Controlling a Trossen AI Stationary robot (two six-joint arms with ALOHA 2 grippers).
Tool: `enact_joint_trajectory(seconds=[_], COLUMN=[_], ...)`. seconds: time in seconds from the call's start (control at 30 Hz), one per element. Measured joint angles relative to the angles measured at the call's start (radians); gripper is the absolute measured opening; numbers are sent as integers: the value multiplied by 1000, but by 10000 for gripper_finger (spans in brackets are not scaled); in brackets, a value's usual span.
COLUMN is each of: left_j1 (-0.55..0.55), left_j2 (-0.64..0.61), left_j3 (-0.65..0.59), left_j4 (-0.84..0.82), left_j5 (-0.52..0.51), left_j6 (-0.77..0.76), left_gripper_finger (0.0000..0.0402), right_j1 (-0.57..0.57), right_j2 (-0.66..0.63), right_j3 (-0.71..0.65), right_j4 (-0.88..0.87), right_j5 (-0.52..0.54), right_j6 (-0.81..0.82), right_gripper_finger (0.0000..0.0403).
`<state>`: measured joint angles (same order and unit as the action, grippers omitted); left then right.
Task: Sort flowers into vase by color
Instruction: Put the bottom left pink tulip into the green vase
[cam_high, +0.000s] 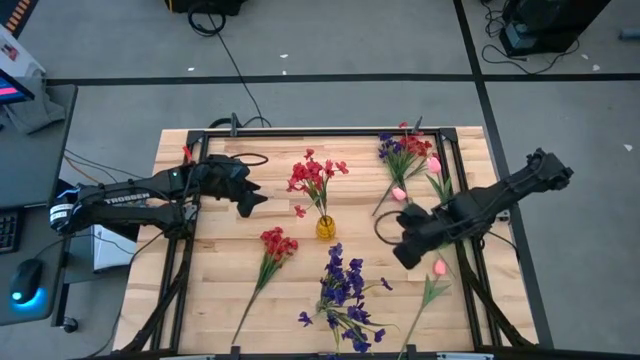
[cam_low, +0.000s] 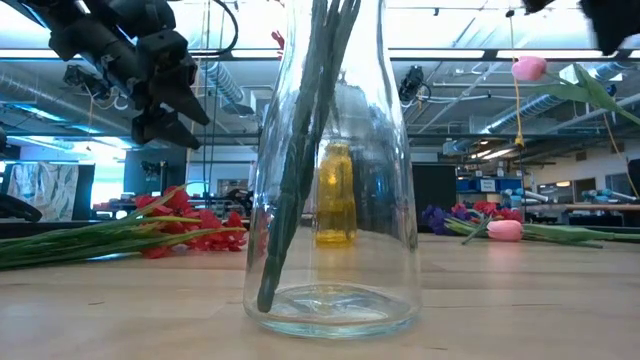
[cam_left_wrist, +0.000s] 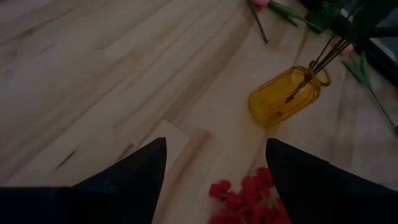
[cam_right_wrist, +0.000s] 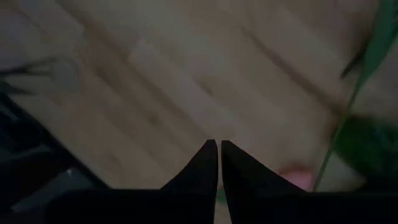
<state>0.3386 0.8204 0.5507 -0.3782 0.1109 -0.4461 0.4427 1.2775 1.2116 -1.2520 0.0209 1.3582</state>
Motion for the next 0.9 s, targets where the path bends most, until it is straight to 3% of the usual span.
enact_joint_trajectory(seconds=[0.23,0.37,0.6,0.8,0.9], left_j1=[0,0,0,0,0], left_j2=[0,0,1,0,-7], left_j3=[0,0,0,0,1], left_j4=[-1,-1,42,189,264], left_j5=[-27,-37,-25,103,108], left_j6=[10,20,-54,-245,-321], left_gripper_finger=[279,279,279,279,279], right_j1=[148,195,179,141,129], right_j2=[-44,-48,-53,-53,-53], right_j3=[0,0,-1,-1,-17], right_j4=[-105,-129,-154,-168,-161], right_j5=[35,62,99,167,121], right_j6=[179,179,121,138,150], right_gripper_finger=[34,34,35,50,56])
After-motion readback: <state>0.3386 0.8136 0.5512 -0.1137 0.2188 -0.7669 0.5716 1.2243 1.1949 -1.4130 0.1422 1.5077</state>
